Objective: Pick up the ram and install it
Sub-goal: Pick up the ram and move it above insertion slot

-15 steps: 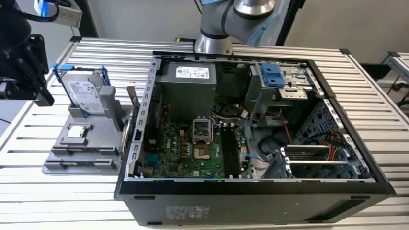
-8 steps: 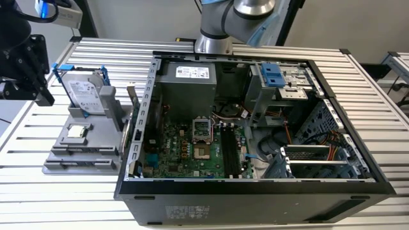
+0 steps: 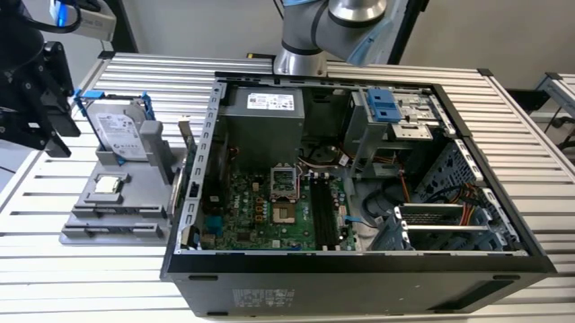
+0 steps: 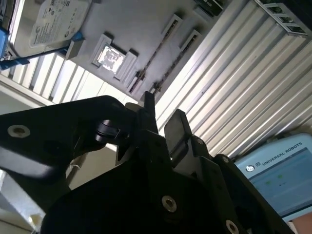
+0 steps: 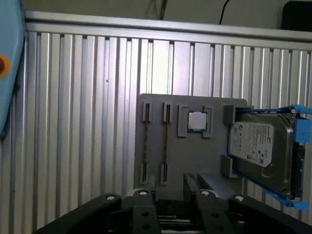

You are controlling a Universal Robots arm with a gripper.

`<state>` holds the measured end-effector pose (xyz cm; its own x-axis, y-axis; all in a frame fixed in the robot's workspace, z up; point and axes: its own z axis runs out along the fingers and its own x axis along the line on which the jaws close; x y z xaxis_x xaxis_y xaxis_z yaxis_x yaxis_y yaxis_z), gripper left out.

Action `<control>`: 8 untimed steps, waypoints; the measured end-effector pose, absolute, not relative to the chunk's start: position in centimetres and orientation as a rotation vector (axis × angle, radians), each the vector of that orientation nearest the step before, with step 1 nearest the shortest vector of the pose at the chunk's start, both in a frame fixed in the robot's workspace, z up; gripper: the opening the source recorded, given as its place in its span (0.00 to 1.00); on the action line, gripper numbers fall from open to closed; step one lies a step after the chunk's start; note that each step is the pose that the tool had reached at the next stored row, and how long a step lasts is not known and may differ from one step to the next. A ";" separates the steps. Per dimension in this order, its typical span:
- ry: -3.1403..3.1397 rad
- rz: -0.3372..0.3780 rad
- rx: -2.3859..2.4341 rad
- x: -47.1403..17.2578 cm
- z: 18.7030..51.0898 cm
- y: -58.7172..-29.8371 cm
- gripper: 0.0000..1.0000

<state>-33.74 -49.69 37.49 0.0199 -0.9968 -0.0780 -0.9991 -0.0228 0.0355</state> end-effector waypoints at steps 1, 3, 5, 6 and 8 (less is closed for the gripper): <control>2.178 0.126 -2.220 -33.7 37.5 -49.7 1.00; 2.181 0.125 -2.216 -33.7 37.5 -49.7 1.00; 2.184 0.125 -2.212 -33.7 37.2 -49.7 1.00; 2.187 0.125 -2.210 -33.7 37.0 -49.7 1.00; 2.193 0.124 -2.204 -33.7 36.7 -49.6 1.00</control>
<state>-33.74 -49.62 36.69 0.0035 -0.9969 -0.0780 -0.9994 -0.0063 0.0349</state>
